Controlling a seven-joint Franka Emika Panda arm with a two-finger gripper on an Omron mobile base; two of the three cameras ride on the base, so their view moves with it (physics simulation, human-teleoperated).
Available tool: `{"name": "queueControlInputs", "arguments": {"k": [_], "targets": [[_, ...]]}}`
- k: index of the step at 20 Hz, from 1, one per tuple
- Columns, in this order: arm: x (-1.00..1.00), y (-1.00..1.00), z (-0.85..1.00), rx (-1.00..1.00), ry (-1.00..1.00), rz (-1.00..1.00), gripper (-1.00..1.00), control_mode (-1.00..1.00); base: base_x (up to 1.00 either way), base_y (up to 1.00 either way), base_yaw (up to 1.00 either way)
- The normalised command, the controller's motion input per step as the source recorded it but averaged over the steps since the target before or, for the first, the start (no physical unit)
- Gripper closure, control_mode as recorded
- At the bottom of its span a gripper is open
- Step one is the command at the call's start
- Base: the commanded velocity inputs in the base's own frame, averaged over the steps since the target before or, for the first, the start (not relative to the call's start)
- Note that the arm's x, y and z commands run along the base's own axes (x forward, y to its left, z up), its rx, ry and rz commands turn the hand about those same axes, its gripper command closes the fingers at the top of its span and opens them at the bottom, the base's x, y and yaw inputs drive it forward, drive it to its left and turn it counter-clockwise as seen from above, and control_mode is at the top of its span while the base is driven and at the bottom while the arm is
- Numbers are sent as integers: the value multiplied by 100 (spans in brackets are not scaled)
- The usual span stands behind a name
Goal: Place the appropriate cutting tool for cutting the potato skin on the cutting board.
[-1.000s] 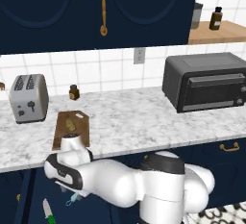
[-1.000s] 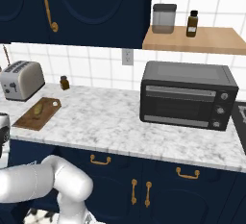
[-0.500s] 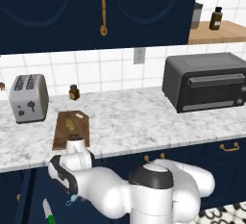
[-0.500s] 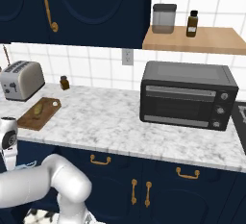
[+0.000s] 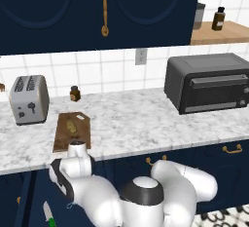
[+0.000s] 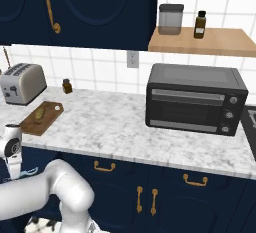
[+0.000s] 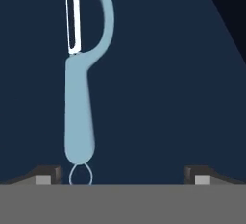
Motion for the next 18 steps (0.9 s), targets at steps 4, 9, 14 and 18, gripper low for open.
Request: {"name": "queueControlInputs", "arguments": {"k": [4, 9, 14, 18], "targets": [[5, 8, -11, 0, 0, 1, -100, -100, 0, 0, 0], [2, 6, -21, 0, 0, 0, -100, -100, 0, 0, 0], [6, 2, -23, 0, 0, 0, -100, -100, 0, 0, 0], [22, 0, -17, 0, 0, 0, -100, -100, 0, 0, 0]]}}
